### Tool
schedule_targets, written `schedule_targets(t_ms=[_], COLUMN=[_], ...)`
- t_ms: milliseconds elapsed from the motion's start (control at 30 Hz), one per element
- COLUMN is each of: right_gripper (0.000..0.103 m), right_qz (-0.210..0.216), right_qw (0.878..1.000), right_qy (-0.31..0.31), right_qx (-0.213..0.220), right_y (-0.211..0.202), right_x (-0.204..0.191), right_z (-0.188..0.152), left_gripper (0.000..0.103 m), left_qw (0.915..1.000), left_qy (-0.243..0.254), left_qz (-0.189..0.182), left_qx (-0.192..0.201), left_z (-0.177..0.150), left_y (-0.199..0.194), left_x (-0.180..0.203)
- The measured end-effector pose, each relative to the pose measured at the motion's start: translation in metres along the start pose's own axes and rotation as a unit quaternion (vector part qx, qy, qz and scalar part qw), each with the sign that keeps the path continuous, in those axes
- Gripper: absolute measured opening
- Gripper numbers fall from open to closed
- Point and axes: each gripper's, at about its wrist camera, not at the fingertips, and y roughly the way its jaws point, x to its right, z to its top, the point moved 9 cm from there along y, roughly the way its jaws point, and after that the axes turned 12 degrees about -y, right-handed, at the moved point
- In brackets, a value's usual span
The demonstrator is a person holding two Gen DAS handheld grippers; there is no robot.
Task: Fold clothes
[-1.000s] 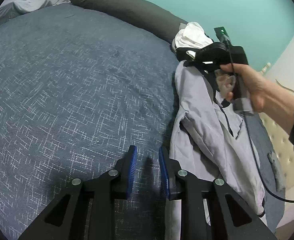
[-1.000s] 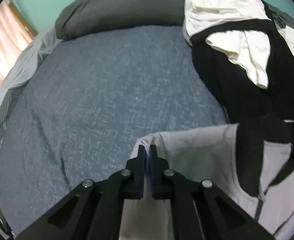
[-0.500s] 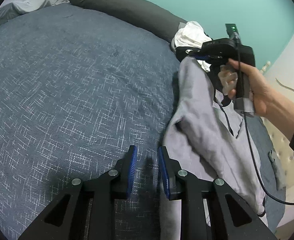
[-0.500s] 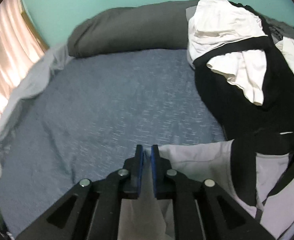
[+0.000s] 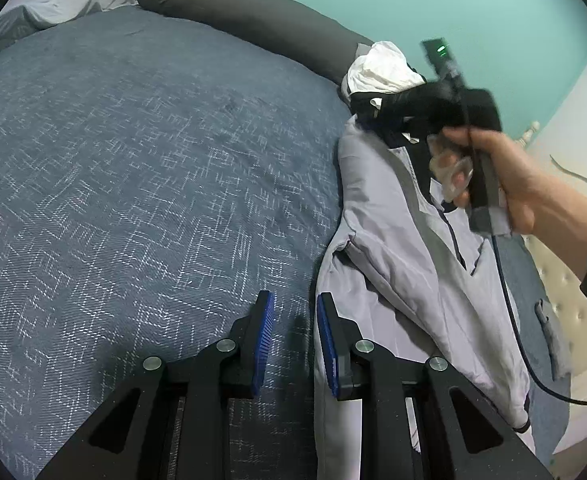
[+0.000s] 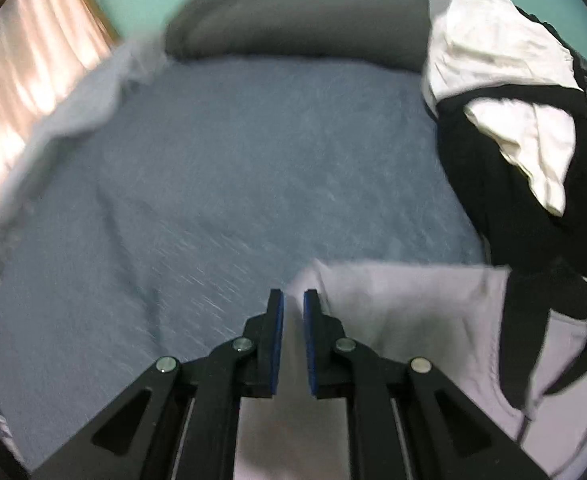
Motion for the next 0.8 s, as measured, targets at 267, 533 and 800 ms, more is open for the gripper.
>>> schedule_targets(t_ms=[267, 533, 800], right_gripper=[0.01, 0.01, 0.01], right_qz=[-0.001, 0.081, 0.06], right_qw=[0.998, 0.994, 0.998], right_qy=[0.018, -0.066, 0.007], right_qx=[0.062, 0.001, 0.018], right_y=[-0.046, -0.05, -0.053], right_x=[0.008, -0.065, -0.047], right_z=[-0.009, -0.089, -0.119], left_gripper=[0.024, 0.024, 0.024], left_qw=[1.0, 1.0, 1.0], left_qy=[-0.002, 0.001, 0.006], left_qz=[0.0, 0.001, 0.002], left_qx=[0.001, 0.003, 0.003], left_z=[0.002, 0.001, 0.0], left_y=[0.0, -0.001, 0.001], left_x=[-0.001, 0.0, 0.004])
